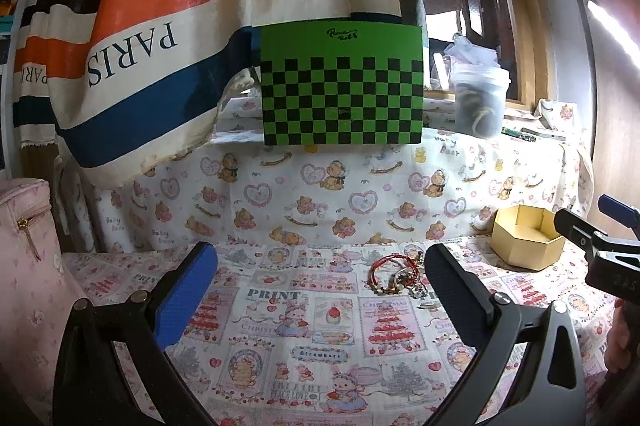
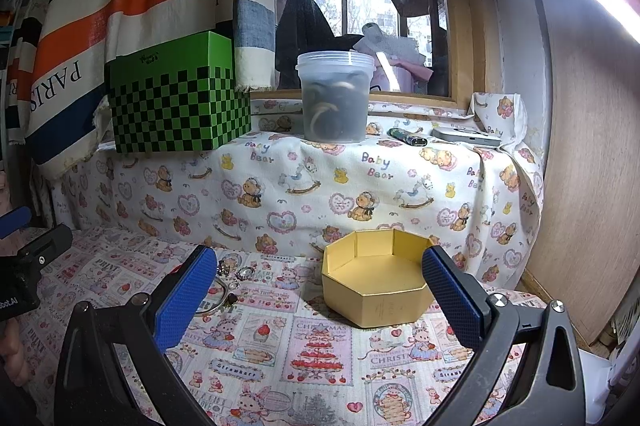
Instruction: Organize jewelry
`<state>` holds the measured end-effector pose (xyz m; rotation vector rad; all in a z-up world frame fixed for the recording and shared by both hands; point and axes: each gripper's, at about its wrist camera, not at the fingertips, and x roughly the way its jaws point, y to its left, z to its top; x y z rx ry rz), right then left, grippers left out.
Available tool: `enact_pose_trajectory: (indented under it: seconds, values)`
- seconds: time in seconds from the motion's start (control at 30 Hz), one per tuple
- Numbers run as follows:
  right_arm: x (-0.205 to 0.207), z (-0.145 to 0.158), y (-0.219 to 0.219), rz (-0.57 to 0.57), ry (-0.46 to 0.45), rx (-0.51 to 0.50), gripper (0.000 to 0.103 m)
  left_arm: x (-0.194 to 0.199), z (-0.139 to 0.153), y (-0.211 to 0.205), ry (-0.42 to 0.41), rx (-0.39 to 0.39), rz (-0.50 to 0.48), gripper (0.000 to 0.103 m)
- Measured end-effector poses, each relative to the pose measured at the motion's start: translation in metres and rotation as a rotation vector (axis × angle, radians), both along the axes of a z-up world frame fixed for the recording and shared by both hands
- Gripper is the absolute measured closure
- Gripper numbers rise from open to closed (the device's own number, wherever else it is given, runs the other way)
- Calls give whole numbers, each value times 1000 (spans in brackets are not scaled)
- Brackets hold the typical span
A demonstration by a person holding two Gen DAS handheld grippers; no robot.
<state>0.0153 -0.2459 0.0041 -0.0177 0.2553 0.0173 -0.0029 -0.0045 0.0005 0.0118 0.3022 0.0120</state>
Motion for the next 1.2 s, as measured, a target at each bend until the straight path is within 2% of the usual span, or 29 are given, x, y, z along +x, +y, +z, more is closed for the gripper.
enact_pose_trajectory:
  seconds: [1.2]
  values:
    - [-1,1,3,11,-1,-5,0,0,-1,4,4,-8,4,0]
